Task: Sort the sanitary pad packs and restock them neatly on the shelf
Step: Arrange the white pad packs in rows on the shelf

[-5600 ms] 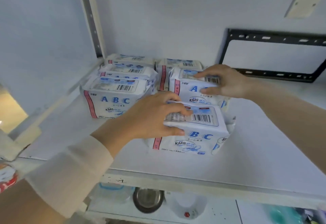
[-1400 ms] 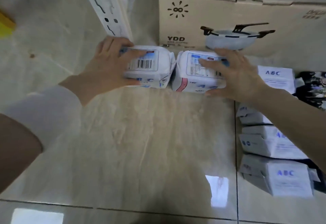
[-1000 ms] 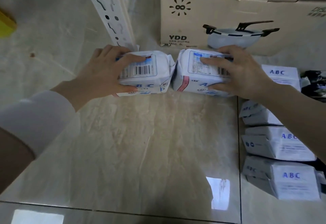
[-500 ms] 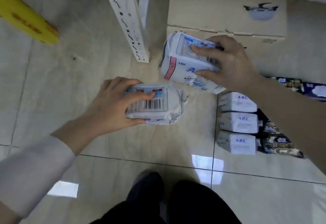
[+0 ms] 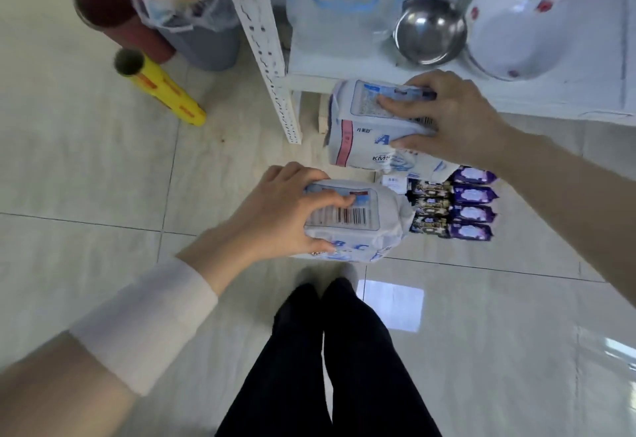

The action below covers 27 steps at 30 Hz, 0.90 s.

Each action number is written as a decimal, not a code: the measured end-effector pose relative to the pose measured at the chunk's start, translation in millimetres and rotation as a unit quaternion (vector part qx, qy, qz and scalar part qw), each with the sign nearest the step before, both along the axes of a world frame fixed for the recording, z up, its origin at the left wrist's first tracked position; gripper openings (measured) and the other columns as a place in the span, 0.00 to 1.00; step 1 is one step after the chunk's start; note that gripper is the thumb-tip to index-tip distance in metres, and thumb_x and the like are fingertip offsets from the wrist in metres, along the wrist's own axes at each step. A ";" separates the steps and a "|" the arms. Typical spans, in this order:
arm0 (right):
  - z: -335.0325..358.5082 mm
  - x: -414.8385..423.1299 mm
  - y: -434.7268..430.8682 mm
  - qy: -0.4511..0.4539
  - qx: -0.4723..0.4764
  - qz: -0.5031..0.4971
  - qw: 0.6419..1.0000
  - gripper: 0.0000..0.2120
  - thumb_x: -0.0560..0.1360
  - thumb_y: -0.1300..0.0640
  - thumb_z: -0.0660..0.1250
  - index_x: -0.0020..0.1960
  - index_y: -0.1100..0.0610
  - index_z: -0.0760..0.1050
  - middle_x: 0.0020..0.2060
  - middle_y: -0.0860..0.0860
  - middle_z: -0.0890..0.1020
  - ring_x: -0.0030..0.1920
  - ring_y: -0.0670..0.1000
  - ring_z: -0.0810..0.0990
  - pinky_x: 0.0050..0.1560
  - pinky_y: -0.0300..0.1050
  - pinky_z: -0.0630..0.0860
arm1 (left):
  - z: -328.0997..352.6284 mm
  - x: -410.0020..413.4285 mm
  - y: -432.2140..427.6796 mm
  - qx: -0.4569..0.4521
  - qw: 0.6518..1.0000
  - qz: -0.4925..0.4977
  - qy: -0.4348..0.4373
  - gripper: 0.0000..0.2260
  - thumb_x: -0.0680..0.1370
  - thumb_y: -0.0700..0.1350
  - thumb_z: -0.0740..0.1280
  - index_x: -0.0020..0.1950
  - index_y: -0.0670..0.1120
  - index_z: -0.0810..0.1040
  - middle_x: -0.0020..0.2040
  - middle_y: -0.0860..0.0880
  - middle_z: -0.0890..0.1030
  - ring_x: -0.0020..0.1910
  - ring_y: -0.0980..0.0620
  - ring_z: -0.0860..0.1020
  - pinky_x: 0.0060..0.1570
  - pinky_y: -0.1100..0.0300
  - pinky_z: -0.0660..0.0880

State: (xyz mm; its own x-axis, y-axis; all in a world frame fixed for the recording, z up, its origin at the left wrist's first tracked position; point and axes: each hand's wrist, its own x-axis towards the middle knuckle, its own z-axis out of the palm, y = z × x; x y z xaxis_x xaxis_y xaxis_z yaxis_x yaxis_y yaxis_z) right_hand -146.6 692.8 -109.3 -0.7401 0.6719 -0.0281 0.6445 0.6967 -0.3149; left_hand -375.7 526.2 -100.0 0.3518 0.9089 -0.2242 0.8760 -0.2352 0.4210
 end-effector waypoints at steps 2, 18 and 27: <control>36.8 10.9 -12.4 -0.008 -0.002 0.012 1.000 0.30 0.68 0.40 0.66 0.67 0.49 0.70 0.54 0.67 0.75 0.51 0.67 0.75 0.50 0.64 0.74 | 37.6 13.2 -9.8 -0.012 1.000 -0.010 0.000 0.31 0.61 0.60 0.75 0.63 0.58 0.75 0.62 0.47 0.74 0.60 0.44 0.71 0.60 0.51 0.63; 279.2 47.8 -36.7 -0.013 0.081 -0.069 0.994 0.31 0.70 0.44 0.69 0.68 0.46 0.61 0.60 0.64 0.72 0.60 0.63 0.71 0.60 0.55 0.68 | 226.3 30.8 -17.3 0.200 0.977 -0.073 -0.004 0.30 0.60 0.65 0.70 0.60 0.61 0.72 0.56 0.49 0.77 0.55 0.51 0.69 0.52 0.57 0.64; 375.4 93.3 39.1 -0.003 0.119 -0.088 0.989 0.30 0.72 0.45 0.67 0.68 0.40 0.57 0.66 0.59 0.68 0.66 0.57 0.66 0.65 0.52 0.64 | 335.1 54.3 79.4 0.193 0.979 -0.027 0.064 0.30 0.65 0.64 0.71 0.66 0.65 0.67 0.68 0.53 0.67 0.66 0.52 0.63 0.62 0.60 0.54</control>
